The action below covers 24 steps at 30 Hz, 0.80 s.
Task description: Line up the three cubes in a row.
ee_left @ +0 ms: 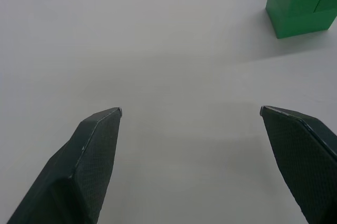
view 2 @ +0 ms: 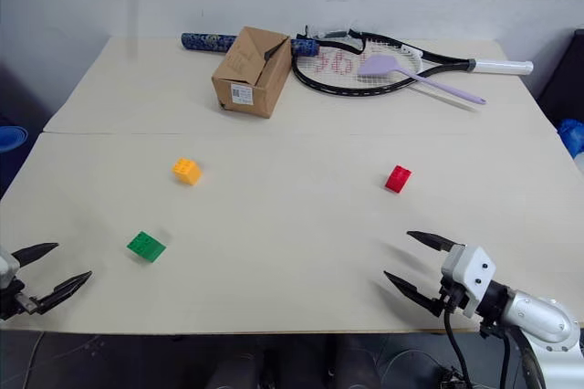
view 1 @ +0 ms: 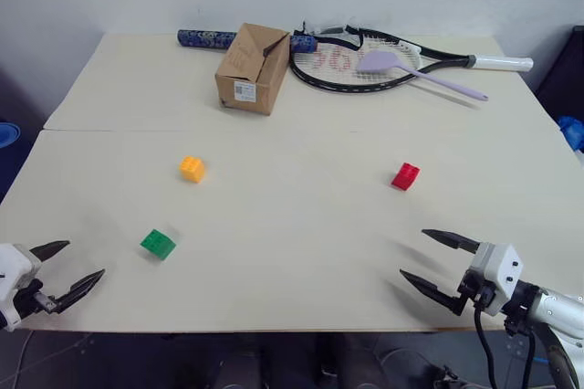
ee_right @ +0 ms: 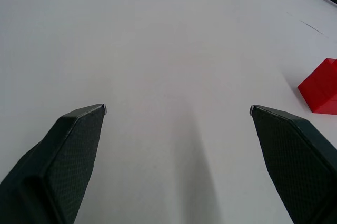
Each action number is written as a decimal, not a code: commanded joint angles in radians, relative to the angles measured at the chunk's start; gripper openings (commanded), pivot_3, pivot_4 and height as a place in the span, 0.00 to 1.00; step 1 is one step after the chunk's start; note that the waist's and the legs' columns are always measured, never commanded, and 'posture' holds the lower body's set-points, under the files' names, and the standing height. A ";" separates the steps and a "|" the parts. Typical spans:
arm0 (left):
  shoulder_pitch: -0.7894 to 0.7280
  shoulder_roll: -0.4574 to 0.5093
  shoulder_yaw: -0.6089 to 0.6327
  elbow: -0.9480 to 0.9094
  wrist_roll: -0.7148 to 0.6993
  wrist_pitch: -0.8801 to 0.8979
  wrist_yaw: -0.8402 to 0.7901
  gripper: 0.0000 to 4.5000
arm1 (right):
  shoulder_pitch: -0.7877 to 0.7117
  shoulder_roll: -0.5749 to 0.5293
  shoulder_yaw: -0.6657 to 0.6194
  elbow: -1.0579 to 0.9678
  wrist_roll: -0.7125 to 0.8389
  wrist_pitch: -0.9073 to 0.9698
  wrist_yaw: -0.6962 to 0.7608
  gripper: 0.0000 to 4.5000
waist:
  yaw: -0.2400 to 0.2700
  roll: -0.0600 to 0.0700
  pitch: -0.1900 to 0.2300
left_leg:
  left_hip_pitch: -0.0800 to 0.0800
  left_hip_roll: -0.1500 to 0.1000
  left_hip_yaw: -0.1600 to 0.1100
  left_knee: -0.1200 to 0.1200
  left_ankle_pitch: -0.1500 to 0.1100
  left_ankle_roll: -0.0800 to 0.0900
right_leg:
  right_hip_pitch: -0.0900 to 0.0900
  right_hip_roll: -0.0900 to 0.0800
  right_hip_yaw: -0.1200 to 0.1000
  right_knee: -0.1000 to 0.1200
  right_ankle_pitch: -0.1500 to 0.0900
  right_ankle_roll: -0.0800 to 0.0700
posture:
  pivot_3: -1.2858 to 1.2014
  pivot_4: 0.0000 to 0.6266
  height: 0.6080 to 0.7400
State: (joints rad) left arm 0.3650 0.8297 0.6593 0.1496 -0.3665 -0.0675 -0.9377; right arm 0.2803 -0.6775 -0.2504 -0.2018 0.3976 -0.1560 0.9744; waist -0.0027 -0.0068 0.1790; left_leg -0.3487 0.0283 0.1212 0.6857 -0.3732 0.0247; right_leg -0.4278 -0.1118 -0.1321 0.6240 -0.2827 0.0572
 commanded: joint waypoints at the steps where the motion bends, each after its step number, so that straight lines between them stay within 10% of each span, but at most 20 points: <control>1: -0.008 0.011 0.021 -0.009 0.009 -0.010 0.017 0.98 | -0.021 0.014 -0.019 -0.022 0.014 -0.020 -0.015 1.00 | -0.001 0.000 0.000 | 0.000 0.000 0.000 0.000 0.000 0.000 | 0.000 0.000 0.000 0.000 0.000 0.000 | 0.52 0.24 1.00; 10: -0.105 0.072 -0.001 -0.198 -0.286 0.332 -0.107 0.98 | 0.077 0.085 -0.167 -0.003 0.067 0.008 -0.125 1.00 | 0.018 -0.001 0.000 | -0.001 0.000 -0.001 0.000 0.000 0.000 | 0.000 0.000 -0.001 0.000 0.000 0.000 | 0.52 0.24 1.00; 24: -0.435 0.000 -0.267 -0.369 -0.282 0.416 -0.047 0.98 | -0.035 0.266 -0.129 -0.096 -0.055 0.137 -0.491 1.00 | -0.024 0.002 -0.001 | 0.010 0.001 0.004 -0.004 0.002 -0.005 | 0.005 0.003 0.005 0.003 -0.001 -0.001 | 0.52 0.24 1.00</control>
State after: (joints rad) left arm -0.0540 0.8326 0.3848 -0.2190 -0.6385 0.3439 -0.9915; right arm 0.2805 -0.4223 -0.4031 -0.2145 0.3597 -0.0678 0.5565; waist -0.0267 -0.0046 0.1783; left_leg -0.3388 0.0291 0.1248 0.6817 -0.3705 0.0194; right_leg -0.4231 -0.1084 -0.1268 0.6276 -0.2837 0.0555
